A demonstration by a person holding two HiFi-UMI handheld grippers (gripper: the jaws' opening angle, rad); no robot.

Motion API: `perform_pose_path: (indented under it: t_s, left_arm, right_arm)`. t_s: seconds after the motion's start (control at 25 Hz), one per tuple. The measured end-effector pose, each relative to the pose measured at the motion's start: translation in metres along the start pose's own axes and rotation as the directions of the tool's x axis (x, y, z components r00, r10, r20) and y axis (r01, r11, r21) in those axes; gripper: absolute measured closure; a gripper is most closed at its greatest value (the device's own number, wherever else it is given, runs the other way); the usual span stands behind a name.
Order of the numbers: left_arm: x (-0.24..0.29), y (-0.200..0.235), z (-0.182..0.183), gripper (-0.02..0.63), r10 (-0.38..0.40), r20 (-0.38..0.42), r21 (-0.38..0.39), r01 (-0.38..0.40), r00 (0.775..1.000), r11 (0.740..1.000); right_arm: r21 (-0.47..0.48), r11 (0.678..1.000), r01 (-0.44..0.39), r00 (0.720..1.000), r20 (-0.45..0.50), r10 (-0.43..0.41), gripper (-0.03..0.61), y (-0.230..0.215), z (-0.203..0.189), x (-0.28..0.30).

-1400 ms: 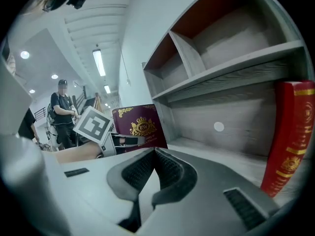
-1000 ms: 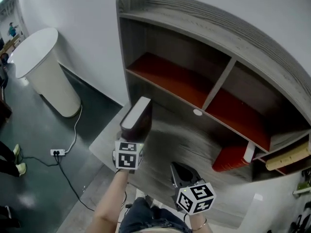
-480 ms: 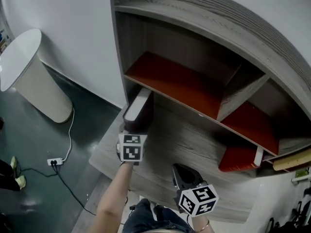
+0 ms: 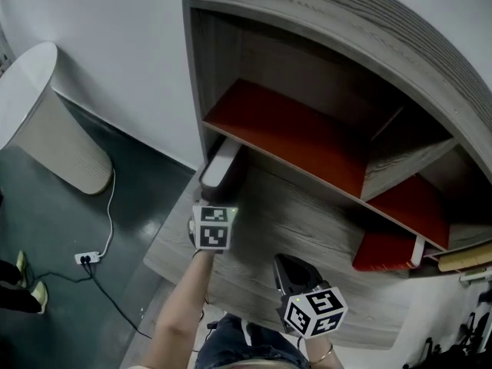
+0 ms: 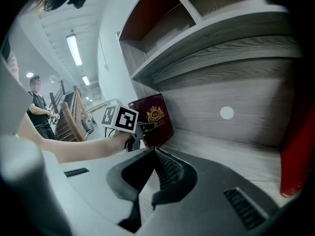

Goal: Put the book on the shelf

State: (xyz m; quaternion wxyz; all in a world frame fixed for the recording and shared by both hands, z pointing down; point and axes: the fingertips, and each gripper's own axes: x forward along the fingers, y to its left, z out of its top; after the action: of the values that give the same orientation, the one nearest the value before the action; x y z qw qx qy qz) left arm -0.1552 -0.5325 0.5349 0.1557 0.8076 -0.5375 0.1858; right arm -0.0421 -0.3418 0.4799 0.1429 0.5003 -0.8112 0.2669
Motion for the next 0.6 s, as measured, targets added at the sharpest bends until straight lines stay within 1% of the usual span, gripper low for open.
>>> perform_pose_path:
  t_s: [0.24, 0.4, 0.6]
  left_arm:
    - [0.010, 0.002, 0.004, 0.387, -0.007, 0.017, -0.011, 0.007, 1.000, 1.000]
    - [0.014, 0.003, 0.007, 0.387, -0.008, 0.023, -0.010, 0.008, 1.000, 1.000]
    - [0.022, 0.002, 0.009, 0.387, -0.015, 0.032, -0.015, 0.015, 0.999, 1.000]
  right_arm:
    - [0.000, 1.000, 0.002, 1.000, -0.020, -0.002, 0.569, -0.002, 0.001, 0.027]
    - [0.007, 1.000, -0.003, 0.998, -0.056, 0.003, 0.569, -0.008, 0.001, 0.053]
    - [-0.035, 0.999, -0.007, 0.995, -0.097, 0.003, 0.569, -0.011, 0.005, 0.079]
